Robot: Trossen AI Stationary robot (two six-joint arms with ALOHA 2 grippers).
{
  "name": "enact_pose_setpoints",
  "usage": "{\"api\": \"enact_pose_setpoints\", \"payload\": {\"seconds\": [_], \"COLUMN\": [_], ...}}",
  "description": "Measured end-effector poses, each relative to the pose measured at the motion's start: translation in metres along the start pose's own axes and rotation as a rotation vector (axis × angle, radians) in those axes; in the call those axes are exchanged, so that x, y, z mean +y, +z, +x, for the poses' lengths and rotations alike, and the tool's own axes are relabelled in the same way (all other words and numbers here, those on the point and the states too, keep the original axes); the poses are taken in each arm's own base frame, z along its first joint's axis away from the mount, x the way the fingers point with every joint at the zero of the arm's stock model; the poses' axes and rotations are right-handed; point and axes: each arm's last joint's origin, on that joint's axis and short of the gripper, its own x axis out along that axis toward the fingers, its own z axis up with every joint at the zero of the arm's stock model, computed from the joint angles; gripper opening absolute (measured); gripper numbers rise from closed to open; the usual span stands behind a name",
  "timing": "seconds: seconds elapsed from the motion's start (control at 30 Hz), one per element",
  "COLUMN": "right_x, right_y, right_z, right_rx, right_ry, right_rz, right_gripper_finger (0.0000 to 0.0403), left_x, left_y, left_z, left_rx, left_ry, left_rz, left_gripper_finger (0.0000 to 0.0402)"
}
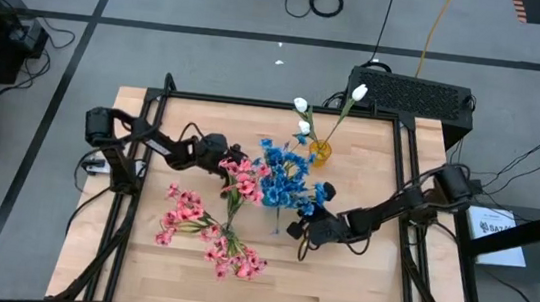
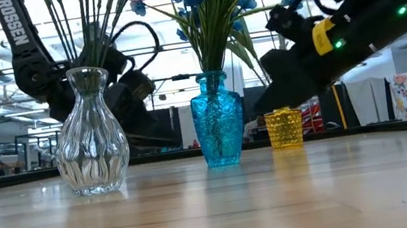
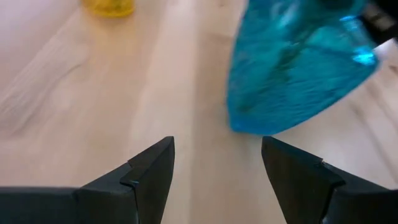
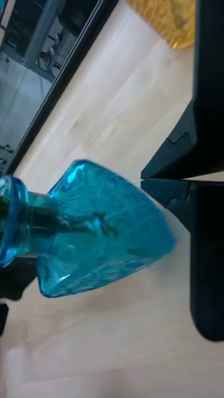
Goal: Sort flowers into vase by color
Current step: Return to Home Position
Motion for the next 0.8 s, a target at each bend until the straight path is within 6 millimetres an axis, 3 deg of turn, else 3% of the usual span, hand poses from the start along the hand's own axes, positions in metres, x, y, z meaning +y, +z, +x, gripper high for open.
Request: {"api": "enact_pose_setpoints", "payload": {"seconds": [0.27,0.47,0.67,0.8], "right_x": [-0.012,-0.029,-0.065,-0.098], "right_y": [0.016,0.042,0.076,0.093], "right_z": [-0.037,-0.080,-0.123,-0.144], "right_rx": [0.082,0.169,0.137,0.040], "right_ry": [0.033,0.259,0.510,0.563], "right_rz": [-0.069,-0.097,-0.128,-0.139], "right_gripper_finger": [0.0000,0.0000,0.0000,0.0000], "left_x": [0.019,0.029,0.016,0.002], "left_y": [-0.001,0.002,0.018,0.033], "left_z": [-0.008,-0.024,-0.058,-0.082], "left_rx": [-0.001,0.017,-0.095,-0.197], "left_ry": [0.064,0.103,0.110,0.110], "left_rz": [-0.041,-0.085,-0.036,0.018], "left_gripper_finger": [0.0248,0.0241,0.0173,0.0118]}}
